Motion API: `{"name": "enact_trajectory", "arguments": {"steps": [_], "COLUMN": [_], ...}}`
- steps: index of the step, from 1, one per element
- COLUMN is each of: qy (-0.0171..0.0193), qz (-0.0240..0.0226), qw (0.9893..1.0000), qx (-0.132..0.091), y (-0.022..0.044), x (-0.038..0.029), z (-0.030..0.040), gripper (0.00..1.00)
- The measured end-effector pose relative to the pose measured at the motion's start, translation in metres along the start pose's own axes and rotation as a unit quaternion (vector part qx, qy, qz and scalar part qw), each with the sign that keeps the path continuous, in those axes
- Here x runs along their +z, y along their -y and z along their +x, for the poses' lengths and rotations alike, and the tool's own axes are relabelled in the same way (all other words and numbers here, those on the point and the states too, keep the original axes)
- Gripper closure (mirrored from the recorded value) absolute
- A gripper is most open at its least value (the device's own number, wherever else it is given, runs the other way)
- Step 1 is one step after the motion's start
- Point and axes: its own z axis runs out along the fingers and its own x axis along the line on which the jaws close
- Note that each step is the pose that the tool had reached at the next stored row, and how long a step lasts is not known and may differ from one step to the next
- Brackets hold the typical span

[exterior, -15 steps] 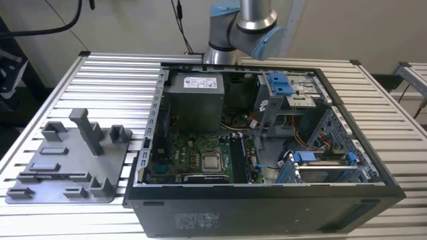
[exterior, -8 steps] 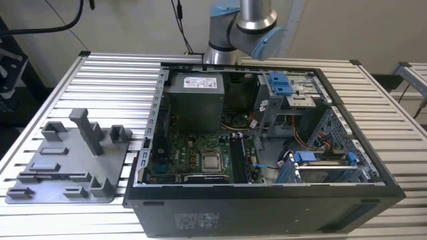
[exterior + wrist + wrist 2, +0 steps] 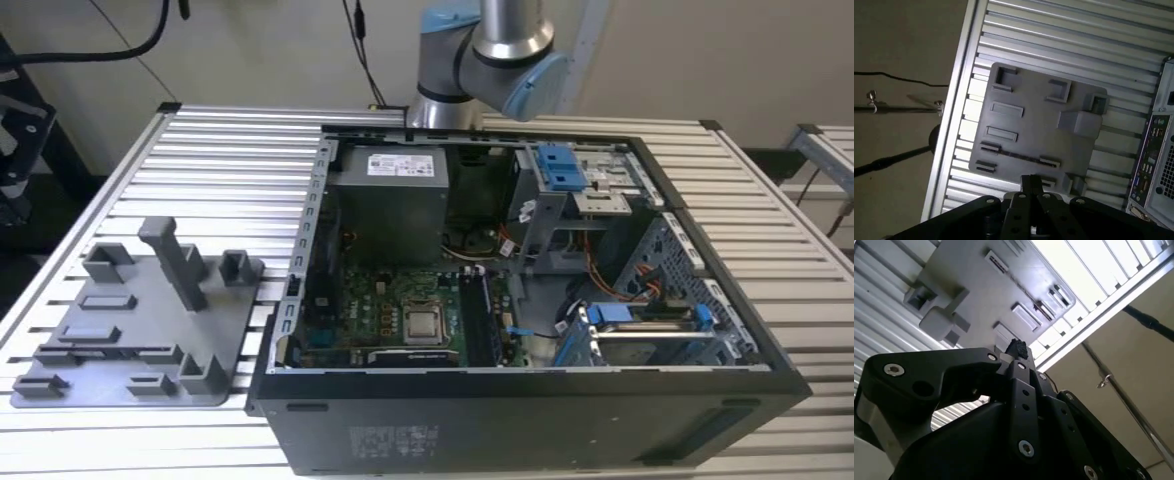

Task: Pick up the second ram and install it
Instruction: 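Pick up the second ram and move it above second insertion slot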

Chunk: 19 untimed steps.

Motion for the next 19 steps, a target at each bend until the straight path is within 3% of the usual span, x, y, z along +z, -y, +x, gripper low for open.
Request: {"name": "enact_trajectory", "arguments": {"steps": [5,10,14,19], "qy": [-0.0016,-0.0033,-0.0047,-0.0065], "qz": [0.004,0.0084,0.012,0.0168], "qw": [0.9995,0.9981,0.9961,0.9924], "qx": [-0.03,-0.062,-0.088,-0.122], "y": [0.0,0.0,0.0,-0.0001], "x": [0.0,0.0,0.0,0.0], "z": [0.0001,0.0001,0.0001,0.0002], "gripper": [0.89,0.89,0.89,0.89]}}
